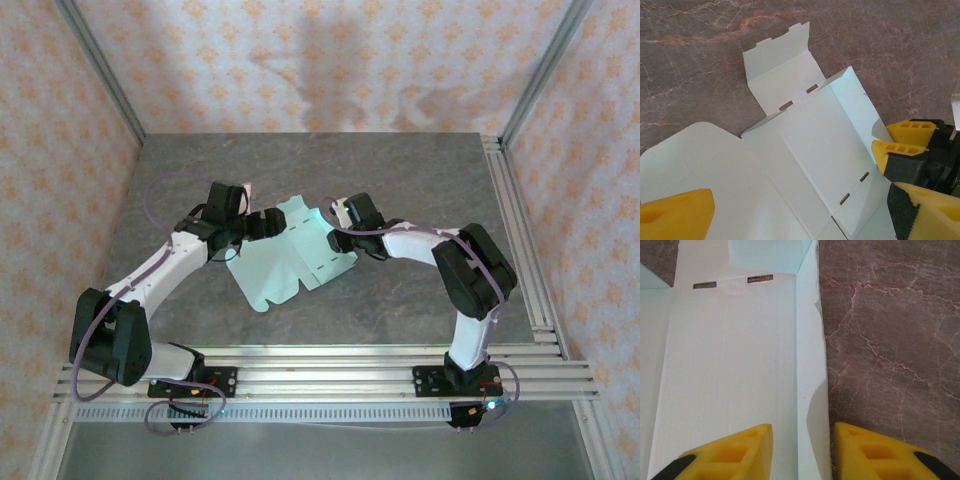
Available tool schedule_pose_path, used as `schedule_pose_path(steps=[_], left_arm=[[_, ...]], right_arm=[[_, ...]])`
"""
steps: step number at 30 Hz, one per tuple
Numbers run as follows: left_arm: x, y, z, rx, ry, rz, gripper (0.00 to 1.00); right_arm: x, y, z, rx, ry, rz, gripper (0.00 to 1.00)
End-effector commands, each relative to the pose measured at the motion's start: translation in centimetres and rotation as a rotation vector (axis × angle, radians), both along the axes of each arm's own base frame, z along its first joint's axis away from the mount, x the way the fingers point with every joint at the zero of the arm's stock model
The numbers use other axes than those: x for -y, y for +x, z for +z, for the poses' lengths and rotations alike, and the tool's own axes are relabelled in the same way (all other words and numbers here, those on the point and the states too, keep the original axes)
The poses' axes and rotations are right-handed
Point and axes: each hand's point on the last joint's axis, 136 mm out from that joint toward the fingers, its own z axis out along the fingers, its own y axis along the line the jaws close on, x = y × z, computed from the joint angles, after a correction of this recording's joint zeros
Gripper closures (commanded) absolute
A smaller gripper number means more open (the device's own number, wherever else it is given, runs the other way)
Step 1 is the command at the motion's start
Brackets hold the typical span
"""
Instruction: Fold the paper box
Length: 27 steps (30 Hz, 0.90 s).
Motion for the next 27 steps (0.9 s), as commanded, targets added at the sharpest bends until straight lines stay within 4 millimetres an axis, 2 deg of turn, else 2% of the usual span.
schedule_pose_path(steps=[1,4,12,22,27], left_arm=[[0.1,0.4,0.2,0.027,0.017,-0.020,0.09],[0.1,0.5,0.1,0.022,0.018,-0.020,0.09],[-0.1,0.3,0.0,0.015,0.036,-0.023,0.09],[-0.1,0.4,-0.4,0.009,0.040,-0.018,0.08],[-0.1,0.4,-0.6,0.004,0.039,-0.016,0.08]], right_arm=[[-0.1,0.4,-0.5,-0.009,0.020,-0.001,0.67],[-0.1,0.6,-0.7,-0.011,0.011,0.002,0.73],[-0.2,0.7,-2.0,-0.040,-0.028,0.024,0.77],[-0.2,0.3,-1.3,-0.038,-0.029,0.048,0.94],[-0.2,0.1,-0.7,-0.028,-0.025,0.057,0.88]])
